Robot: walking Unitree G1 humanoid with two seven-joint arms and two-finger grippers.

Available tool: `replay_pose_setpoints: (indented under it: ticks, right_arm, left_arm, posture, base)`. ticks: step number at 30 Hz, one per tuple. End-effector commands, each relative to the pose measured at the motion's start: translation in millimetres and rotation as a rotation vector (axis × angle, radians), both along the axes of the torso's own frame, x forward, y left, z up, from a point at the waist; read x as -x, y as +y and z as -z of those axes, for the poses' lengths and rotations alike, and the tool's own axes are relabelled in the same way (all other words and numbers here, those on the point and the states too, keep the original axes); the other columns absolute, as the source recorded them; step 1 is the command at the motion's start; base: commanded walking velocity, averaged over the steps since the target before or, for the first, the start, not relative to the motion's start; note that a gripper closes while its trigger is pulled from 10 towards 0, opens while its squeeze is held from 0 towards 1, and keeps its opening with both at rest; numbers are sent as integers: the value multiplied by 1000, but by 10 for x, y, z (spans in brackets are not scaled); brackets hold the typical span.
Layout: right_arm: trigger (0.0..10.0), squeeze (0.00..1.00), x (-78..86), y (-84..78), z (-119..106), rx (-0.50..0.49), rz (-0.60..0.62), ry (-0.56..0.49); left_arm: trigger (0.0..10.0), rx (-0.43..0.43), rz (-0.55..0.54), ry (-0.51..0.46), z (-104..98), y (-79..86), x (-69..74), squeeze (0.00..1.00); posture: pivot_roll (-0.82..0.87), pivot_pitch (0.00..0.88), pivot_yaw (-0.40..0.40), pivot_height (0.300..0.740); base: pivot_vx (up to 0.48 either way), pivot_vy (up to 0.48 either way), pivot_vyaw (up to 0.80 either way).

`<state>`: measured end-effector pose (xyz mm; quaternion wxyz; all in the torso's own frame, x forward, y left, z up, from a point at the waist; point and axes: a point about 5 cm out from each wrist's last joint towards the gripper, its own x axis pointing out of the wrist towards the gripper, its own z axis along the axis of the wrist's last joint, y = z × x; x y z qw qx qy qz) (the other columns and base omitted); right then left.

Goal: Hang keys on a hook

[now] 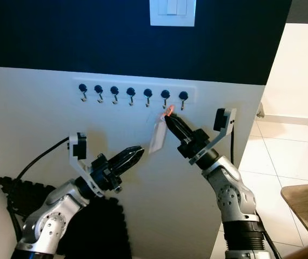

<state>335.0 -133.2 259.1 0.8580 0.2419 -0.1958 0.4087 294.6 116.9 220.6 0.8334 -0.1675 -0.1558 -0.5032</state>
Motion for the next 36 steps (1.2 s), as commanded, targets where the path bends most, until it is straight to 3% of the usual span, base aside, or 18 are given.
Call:
replay_pose_setpoints:
  ticks: [1,13,24,36]
  right_arm:
    - [10000,0,16,-13,-14,-22,-15,-18]
    - [10000,0,90,-112,-52,-88,-3,-73]
    - [10000,0,110,-245,25,-103,47,-40]
    - [10000,0,119,-234,97,-106,39,-12]
  left_arm:
    - [10000,-9,16,-20,-22,-38,12,0]
    - [10000,-21,19,-13,-1,-46,25,0]
    - [10000,-26,22,-4,15,-42,17,0]
    - [10000,-32,19,0,23,-36,21,0]
  posture:
    - [8,49,13,740]
    - [8,51,15,740]
    - [5,53,21,740]
    - [10,57,20,740]
  base:
    - [0,0,0]
    - [0,0,0]
    - [0,0,0]
    - [0,0,0]
